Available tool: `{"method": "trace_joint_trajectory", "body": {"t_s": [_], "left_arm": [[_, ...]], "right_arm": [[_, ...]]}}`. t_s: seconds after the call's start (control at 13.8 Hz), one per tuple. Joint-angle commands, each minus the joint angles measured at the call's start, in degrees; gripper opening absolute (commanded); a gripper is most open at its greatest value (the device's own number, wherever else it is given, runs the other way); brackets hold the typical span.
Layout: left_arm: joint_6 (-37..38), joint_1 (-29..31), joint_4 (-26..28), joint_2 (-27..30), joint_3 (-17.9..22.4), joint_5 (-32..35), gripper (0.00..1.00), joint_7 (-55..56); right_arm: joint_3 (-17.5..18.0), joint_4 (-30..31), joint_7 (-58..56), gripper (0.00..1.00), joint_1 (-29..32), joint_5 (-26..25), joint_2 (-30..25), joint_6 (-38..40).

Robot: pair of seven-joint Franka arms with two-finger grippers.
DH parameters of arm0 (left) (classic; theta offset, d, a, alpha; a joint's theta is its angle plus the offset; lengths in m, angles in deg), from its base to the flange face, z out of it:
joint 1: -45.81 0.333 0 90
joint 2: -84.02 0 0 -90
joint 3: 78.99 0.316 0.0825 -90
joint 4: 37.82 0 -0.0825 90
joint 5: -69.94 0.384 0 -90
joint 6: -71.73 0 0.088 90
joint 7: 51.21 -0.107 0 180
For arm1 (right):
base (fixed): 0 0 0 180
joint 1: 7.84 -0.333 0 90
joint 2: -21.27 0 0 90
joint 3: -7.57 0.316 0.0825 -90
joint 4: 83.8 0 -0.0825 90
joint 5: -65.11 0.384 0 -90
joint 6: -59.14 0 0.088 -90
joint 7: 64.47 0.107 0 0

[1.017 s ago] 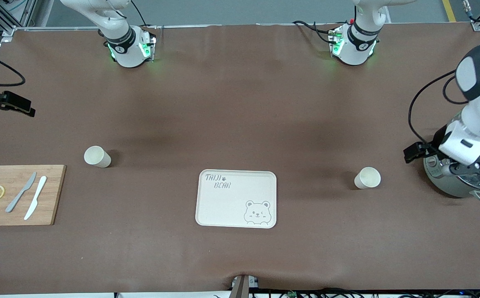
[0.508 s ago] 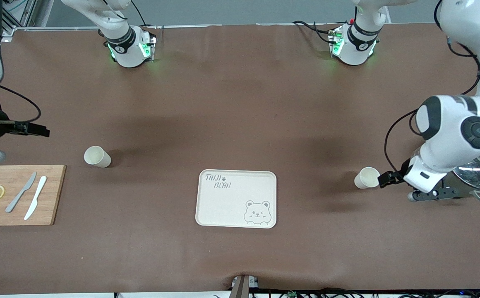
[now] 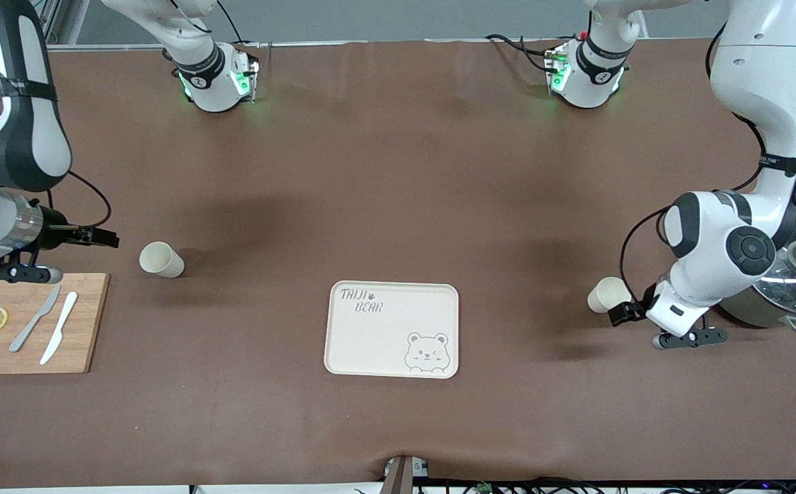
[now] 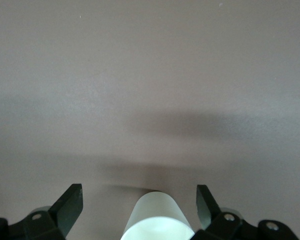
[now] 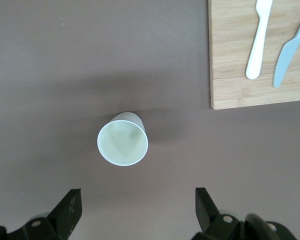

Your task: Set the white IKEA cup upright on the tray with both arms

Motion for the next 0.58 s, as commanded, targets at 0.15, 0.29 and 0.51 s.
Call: {"method": "trace_joint_trajectory", "body": {"t_s": [0.15,0.29,0.51], "left_arm": [[1.1,1.4,7.2,5.7,-0.3,-0.7,1.0,-0.8],[1.7,2.5,9.2,7.0,-0.3,-0.6,1.0,-1.1],[2.5,2.6,10.5,7.1,-0.3,-0.6,0.88,-1.7]], "right_arm": [[0.5,2.8,-0.7,1.0,0.4,0.6,1.5,-1.7],[0.5,4.0,-0.7,1.0,0.5,0.5,2.6,-3.4],[0.5,8.8,-0.7,1.0,0.8,0.5,2.7,-10.4]]}}
